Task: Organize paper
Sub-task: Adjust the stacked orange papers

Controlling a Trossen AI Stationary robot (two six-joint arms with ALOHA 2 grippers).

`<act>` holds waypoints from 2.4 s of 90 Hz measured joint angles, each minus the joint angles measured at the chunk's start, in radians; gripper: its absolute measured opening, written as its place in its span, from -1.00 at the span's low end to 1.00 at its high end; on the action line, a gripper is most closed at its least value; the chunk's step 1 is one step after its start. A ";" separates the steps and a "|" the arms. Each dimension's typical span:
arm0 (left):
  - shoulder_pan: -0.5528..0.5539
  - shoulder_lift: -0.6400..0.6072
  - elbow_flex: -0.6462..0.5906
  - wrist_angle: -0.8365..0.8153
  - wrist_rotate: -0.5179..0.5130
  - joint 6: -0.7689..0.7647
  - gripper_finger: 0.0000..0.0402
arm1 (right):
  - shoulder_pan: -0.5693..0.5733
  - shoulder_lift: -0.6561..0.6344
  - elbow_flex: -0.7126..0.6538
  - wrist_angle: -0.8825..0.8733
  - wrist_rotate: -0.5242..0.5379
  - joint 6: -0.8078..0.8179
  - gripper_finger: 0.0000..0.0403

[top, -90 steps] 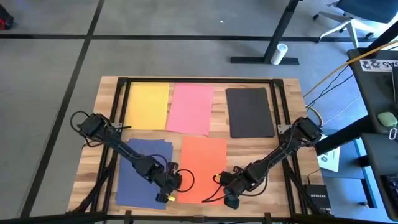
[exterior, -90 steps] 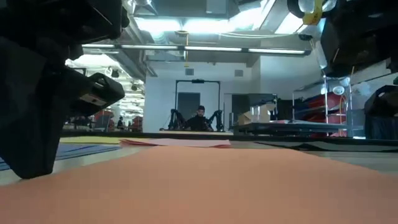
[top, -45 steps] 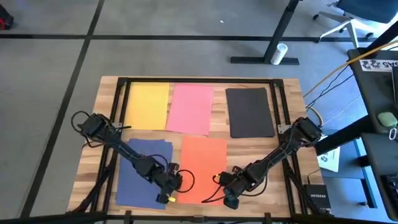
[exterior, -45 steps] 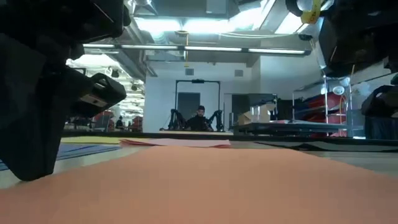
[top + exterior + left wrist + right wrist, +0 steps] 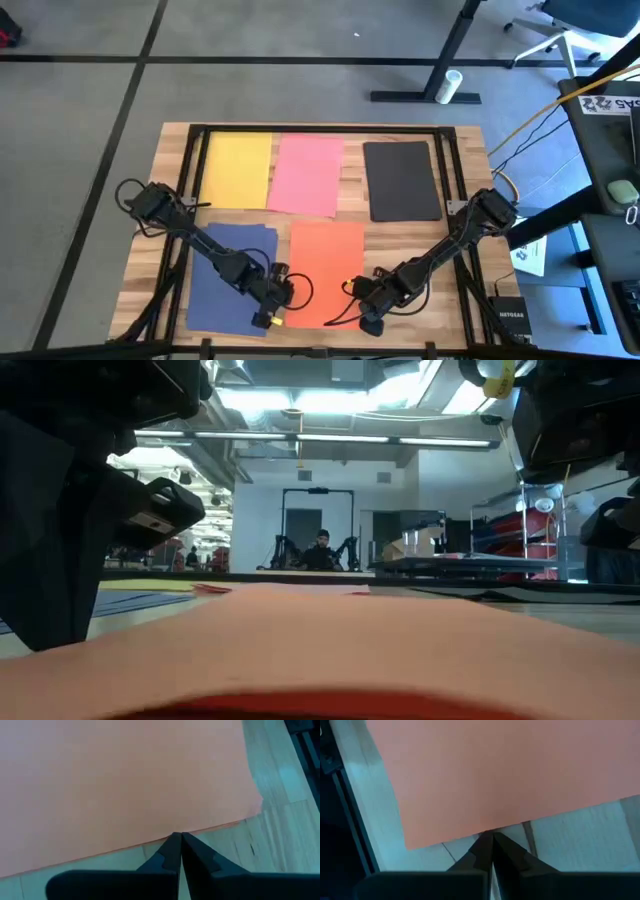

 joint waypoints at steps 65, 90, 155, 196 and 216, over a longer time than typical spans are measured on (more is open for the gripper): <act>-0.037 -0.016 0.133 -0.199 -0.016 0.024 -1.00 | 0.001 0.001 0.121 -0.274 0.027 -0.023 -1.00; -0.038 -0.057 0.146 -0.377 -0.212 0.030 -1.00 | -0.058 -0.097 0.143 -0.424 0.184 -0.121 -1.00; 0.550 -0.300 -0.077 -0.219 -0.052 0.437 -1.00 | -0.511 -0.153 0.042 -0.372 0.164 -0.670 -1.00; 0.725 -0.194 -0.077 -0.129 0.089 0.622 -1.00 | -0.683 -0.152 -0.038 -0.257 0.095 -0.846 -1.00; 0.737 -0.135 -0.077 -0.075 0.116 0.639 -1.00 | -0.706 -0.149 -0.038 -0.228 0.048 -0.871 -1.00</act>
